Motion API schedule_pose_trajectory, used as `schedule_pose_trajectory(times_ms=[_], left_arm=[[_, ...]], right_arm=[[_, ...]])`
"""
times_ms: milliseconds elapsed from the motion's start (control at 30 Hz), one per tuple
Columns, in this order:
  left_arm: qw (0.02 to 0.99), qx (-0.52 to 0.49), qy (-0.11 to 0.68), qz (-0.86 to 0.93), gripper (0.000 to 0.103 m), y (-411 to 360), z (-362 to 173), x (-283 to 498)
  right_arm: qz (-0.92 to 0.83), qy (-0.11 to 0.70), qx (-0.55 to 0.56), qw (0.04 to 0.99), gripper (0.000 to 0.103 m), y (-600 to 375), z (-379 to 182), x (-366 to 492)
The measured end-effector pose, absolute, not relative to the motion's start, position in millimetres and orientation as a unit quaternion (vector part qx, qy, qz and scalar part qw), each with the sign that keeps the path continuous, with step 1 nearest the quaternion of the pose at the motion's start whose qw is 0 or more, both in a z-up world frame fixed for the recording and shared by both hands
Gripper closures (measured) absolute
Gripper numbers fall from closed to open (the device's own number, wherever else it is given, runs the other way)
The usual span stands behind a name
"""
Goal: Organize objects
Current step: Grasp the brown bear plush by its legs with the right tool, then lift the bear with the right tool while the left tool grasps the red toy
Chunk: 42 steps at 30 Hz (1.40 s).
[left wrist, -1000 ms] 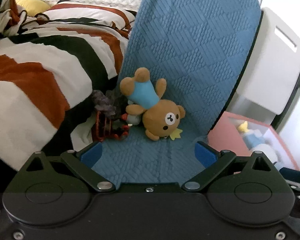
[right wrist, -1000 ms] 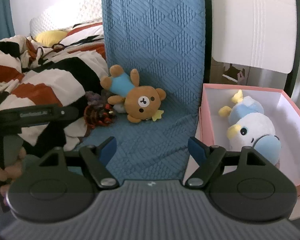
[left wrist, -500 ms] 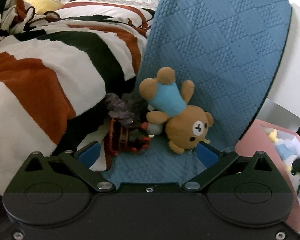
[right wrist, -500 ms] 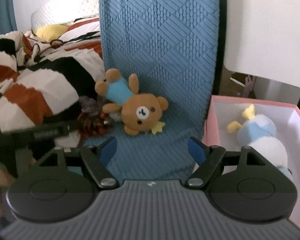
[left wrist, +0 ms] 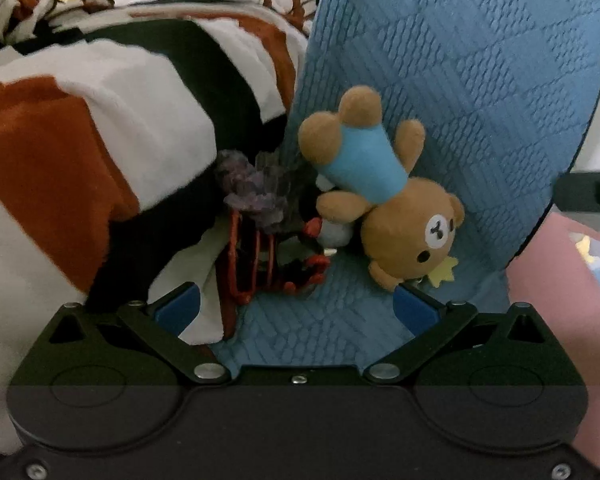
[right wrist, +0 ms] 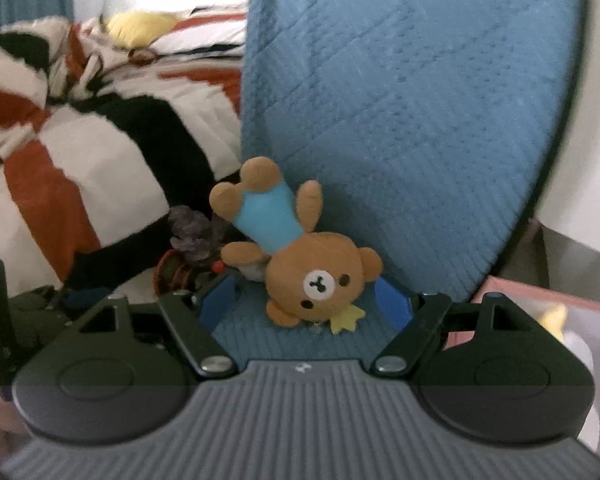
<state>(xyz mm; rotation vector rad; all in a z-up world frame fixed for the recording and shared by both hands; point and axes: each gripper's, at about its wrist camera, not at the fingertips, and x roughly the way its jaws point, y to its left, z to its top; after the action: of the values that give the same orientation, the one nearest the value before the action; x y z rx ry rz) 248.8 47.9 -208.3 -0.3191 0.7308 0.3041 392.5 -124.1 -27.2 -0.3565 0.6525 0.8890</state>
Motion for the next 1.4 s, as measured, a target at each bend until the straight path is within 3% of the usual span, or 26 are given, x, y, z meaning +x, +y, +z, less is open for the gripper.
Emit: schedule_pose_trajectory(times_ms=[533, 1400], left_arm=[[0.884, -0.160, 0.412, 0.149, 0.000, 65, -243, 299], [0.866, -0.189, 0.440, 0.144, 0.004, 91, -271, 354]], right_arm=[[0.440, 0.342, -0.278, 0.783, 0.023, -21, -96, 454], [0.477, 0.333, -0.366, 0.727, 0.020, 15, -148, 492]])
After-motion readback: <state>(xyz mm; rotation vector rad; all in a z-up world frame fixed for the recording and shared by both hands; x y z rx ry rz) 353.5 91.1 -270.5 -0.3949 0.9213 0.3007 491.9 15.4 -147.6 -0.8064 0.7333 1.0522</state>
